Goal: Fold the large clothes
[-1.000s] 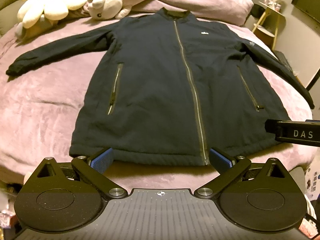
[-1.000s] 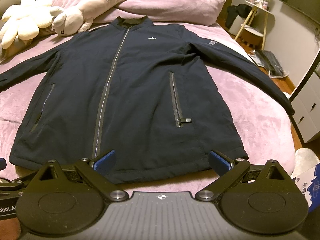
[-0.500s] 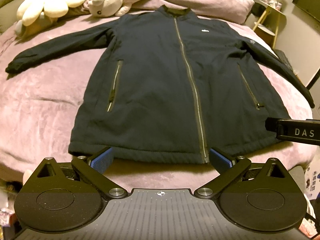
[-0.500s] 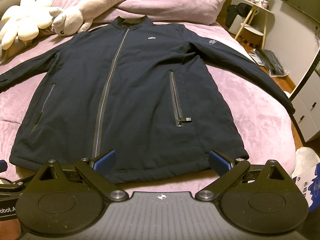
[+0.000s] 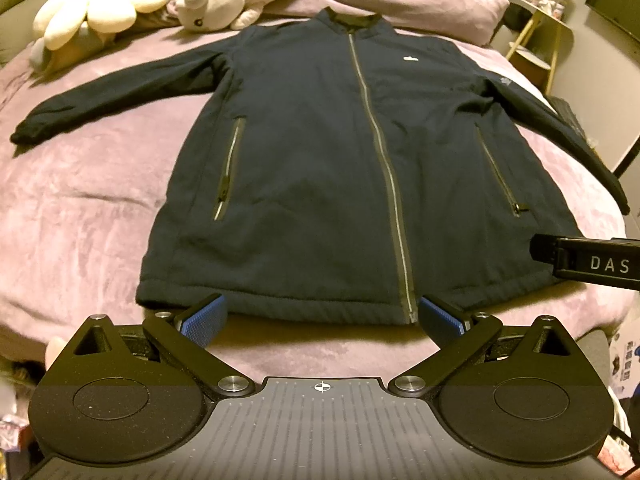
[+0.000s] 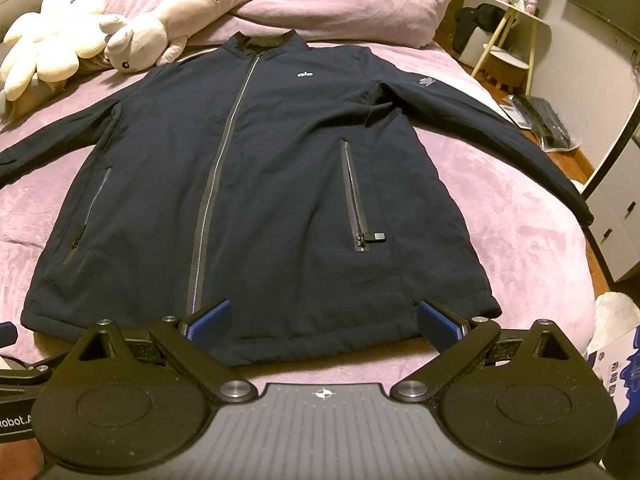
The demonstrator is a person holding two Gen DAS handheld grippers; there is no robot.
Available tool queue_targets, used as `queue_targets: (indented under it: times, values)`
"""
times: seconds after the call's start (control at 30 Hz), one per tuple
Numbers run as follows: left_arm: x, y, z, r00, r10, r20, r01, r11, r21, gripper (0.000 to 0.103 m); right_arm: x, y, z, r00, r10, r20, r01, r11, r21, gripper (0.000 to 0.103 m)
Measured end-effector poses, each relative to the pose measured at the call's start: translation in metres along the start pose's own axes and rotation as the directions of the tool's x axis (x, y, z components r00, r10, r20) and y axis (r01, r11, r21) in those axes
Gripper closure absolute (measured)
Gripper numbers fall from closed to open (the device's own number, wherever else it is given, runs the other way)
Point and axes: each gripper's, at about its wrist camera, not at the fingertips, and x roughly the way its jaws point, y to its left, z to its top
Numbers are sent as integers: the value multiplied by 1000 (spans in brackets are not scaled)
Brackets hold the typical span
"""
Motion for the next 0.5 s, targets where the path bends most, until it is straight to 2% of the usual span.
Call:
queue_targets:
  times: [0.5]
  values:
    - [1, -1, -1, 1000, 2, -11, -2, 1000, 2, 0, 2, 1, -2, 1000, 11, -9, -11, 1000, 8, 4]
